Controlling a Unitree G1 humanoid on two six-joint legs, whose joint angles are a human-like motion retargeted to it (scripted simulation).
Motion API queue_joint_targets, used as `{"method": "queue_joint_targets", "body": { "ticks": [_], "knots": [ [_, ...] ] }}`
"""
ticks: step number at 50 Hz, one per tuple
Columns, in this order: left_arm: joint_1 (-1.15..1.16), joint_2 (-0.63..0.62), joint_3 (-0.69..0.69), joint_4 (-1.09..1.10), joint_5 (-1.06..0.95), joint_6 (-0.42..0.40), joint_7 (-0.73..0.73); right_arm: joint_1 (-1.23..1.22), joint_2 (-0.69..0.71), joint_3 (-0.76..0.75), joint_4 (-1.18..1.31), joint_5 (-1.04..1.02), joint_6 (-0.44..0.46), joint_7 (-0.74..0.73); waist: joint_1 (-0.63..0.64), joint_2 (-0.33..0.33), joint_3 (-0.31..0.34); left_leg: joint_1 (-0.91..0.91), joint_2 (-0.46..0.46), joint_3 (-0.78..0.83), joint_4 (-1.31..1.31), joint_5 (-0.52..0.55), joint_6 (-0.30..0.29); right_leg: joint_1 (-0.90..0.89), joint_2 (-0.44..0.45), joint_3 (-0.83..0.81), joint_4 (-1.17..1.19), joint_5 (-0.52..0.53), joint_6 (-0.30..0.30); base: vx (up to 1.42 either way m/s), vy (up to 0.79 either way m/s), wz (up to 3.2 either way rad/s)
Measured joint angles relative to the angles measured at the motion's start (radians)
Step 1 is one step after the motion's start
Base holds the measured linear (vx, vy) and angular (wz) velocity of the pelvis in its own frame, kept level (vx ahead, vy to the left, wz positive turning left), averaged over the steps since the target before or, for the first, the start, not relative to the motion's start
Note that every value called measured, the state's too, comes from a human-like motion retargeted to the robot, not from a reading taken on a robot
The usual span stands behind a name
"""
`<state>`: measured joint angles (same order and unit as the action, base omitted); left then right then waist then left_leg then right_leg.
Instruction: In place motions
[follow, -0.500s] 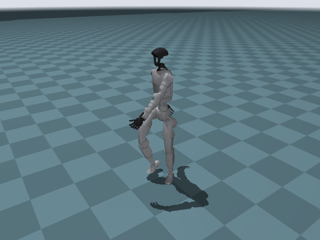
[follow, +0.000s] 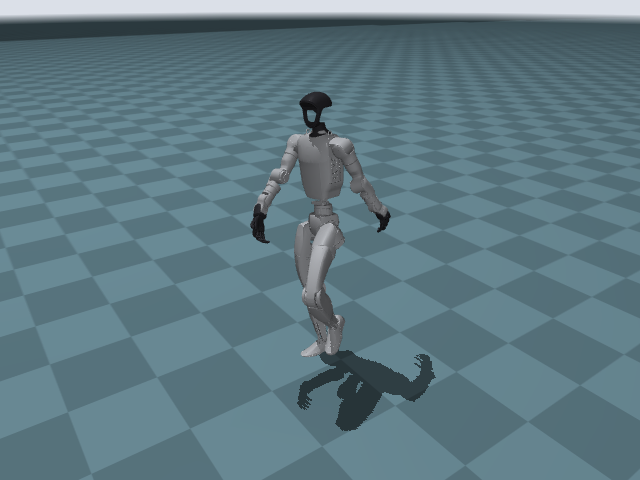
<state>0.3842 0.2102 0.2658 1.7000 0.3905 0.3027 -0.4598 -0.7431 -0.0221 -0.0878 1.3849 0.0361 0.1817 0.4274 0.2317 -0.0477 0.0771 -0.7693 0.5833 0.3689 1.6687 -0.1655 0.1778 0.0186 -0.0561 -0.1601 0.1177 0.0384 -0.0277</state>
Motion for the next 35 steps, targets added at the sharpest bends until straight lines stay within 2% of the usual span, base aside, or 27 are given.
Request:
{"method": "queue_joint_targets", "body": {
  "ticks": [2, 5, 7, 10, 12, 15, 17, 20, 24, 28, 30, 32, 35],
  "knots": [
    [0.041, 0.002, -0.002, 0.000, 0.029, 0.009, -0.013, -0.112, 0.006, -0.018, -0.079, 0.071, 0.007, 0.028, 0.134, -0.056, 0.085, -0.100, -0.003, 0.056, 0.064, -0.027, -0.024, -0.012, -0.056, 0.085, 0.044, 0.000, -0.011, -0.10, -0.17, -1.95],
    [0.098, -0.002, 0.013, 0.000, 0.051, 0.041, -0.015, -0.244, -0.004, 0.025, -0.243, 0.083, -0.014, 0.050, 0.261, -0.143, 0.181, -0.273, -0.070, 0.123, 0.070, -0.041, -0.056, -0.084, -0.159, 0.185, 0.141, -0.011, -0.018, -0.10, -0.02, -1.28],
    [0.125, -0.009, 0.039, 0.000, 0.054, 0.056, -0.002, -0.293, -0.024, 0.055, -0.338, 0.041, -0.042, 0.013, 0.297, -0.183, 0.208, -0.320, -0.102, 0.195, 0.033, -0.050, -0.051, -0.135, -0.215, 0.210, 0.196, -0.019, -0.024, -0.03, 0.02, -0.22],
    [0.143, -0.012, 0.088, 0.000, 0.036, 0.057, 0.016, -0.338, -0.051, 0.078, -0.391, 0.012, -0.066, -0.109, 0.328, -0.211, 0.201, -0.306, -0.156, 0.259, -0.028, -0.046, -0.059, -0.161, -0.253, 0.219, 0.220, -0.029, -0.030, 0.09, 0.02, 0.12],
    [0.125, -0.012, 0.118, 0.000, 0.003, 0.047, 0.026, -0.347, -0.067, 0.077, -0.392, 0.040, -0.083, -0.163, 0.329, -0.208, 0.170, -0.272, -0.179, 0.254, -0.039, -0.036, -0.065, -0.160, -0.238, 0.213, 0.208, -0.040, -0.032, 0.07, -0.01, 0.59],
    [0.091, -0.014, 0.132, 0.000, -0.036, 0.034, 0.018, -0.328, -0.061, 0.065, -0.385, 0.048, -0.108, -0.171, 0.297, -0.197, 0.093, -0.154, -0.171, 0.251, -0.051, -0.056, -0.040, -0.144, -0.209, 0.162, 0.161, -0.045, -0.027, 0.05, -0.02, 0.86],
    [0.039, 0.000, 0.131, 0.000, -0.057, 0.034, -0.003, -0.261, -0.047, 0.053, -0.370, 0.001, -0.152, -0.141, 0.229, -0.147, 0.038, -0.076, -0.155, 0.147, -0.068, -0.054, -0.057, -0.083, -0.145, 0.070, 0.123, -0.053, -0.032, 0.10, -0.01, 1.22],
    [-0.015, 0.000, 0.127, 0.000, -0.043, -0.005, -0.016, -0.150, -0.014, 0.056, -0.343, -0.099, -0.145, -0.116, 0.130, -0.109, -0.043, 0.090, -0.169, 0.062, -0.192, -0.046, -0.091, -0.037, -0.109, -0.003, 0.080, -0.059, -0.014, 0.16, 0.10, 1.06],
    [-0.082, -0.004, 0.124, -0.003, -0.048, -0.062, 0.011, 0.014, 0.027, 0.087, -0.312, -0.223, -0.126, -0.012, -0.031, -0.081, -0.142, 0.352, -0.322, -0.015, -0.567, -0.034, -0.097, -0.004, -0.099, -0.090, 0.046, -0.072, 0.025, 0.18, 0.14, 1.09],
    [-0.131, -0.014, 0.121, -0.040, -0.065, -0.094, 0.034, 0.164, 0.051, 0.114, -0.278, -0.250, -0.139, 0.012, -0.142, -0.058, -0.226, 0.585, -0.469, -0.107, -1.021, 0.035, -0.150, -0.007, -0.077, -0.138, 0.019, -0.073, 0.050, 0.19, 0.19, 0.67],
    [-0.169, -0.011, 0.110, -0.052, -0.075, -0.099, 0.036, 0.234, 0.051, 0.124, -0.268, -0.234, -0.142, 0.010, -0.195, -0.033, -0.252, 0.685, -0.497, -0.123, -1.236, 0.017, -0.206, -0.011, -0.049, -0.176, 0.009, -0.075, 0.056, 0.09, 0.20, 0.79],
    [-0.222, -0.010, 0.093, -0.052, -0.084, -0.098, 0.036, 0.297, 0.041, 0.127, -0.266, -0.224, -0.140, 0.025, -0.235, -0.006, -0.261, 0.754, -0.497, -0.076, -1.387, -0.044, -0.238, -0.018, -0.024, -0.211, 0.005, -0.078, 0.061, 0.04, 0.22, 0.78],
    [-0.337, -0.009, 0.042, -0.026, -0.106, -0.094, 0.035, 0.392, 0.007, 0.095, -0.282, -0.245, -0.125, 0.066, -0.276, 0.011, -0.253, 0.770, -0.512, -0.055, -1.476, -0.102, -0.218, -0.020, -0.023, -0.264, 0.008, -0.085, 0.074, 0.02, 0.28, 0.90]
  ]
}}
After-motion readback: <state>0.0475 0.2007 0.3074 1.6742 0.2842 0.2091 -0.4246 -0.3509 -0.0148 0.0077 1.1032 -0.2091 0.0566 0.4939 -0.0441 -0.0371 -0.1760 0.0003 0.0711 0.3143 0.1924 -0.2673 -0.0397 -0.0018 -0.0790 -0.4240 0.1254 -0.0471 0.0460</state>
